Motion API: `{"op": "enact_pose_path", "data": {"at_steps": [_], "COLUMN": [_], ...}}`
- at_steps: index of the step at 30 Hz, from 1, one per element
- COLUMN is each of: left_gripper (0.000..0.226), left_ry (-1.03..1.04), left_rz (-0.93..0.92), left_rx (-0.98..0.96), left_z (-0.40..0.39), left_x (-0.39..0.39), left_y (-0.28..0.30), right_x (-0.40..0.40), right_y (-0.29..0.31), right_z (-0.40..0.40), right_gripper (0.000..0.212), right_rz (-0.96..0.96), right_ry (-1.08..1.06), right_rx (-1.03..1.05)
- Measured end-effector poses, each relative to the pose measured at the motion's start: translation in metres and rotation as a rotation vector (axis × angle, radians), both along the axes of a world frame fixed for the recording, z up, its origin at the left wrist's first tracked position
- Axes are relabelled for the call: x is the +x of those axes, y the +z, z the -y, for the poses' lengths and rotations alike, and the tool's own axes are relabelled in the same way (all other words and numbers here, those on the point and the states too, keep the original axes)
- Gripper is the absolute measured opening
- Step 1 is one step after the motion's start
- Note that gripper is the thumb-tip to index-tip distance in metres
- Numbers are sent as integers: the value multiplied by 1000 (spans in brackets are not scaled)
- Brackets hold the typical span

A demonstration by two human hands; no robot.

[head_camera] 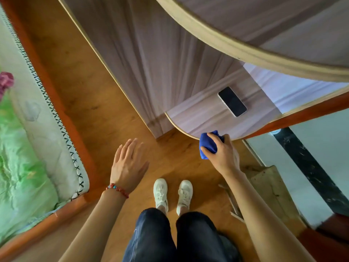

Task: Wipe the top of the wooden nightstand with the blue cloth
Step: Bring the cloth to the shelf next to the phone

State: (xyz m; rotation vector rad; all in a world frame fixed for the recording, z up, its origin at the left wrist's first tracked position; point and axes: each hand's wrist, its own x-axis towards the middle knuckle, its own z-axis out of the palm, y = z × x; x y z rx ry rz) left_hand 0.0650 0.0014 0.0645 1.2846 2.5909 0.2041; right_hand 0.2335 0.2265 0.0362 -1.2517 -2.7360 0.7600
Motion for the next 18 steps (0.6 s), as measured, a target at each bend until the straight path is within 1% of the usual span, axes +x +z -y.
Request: {"op": "enact_pose_path", "data": {"at_steps": [3, 7, 12, 18], "left_gripper": [58, 50, 57, 65], "left_ry": [9, 49, 72, 113], "left_rz": [3, 12, 41, 25], "left_rx": [-12, 11, 32, -11], "left_z": [-6, -10, -6, 9], "left_x": [-11, -23, -28, -28], "left_y": [-14, -30, -49, -66], "right_x": [-25, -58, -89, -106], "right_y": [-26, -62, -103, -141], "right_z": [-9, -24, -42, -54], "right_gripper": [47, 45, 44, 43], "right_rz": [-47, -86, -65, -66], "right_ry": [-45, -93, -105, -109], "right_rx": [-47, -111, -127, -157]}}
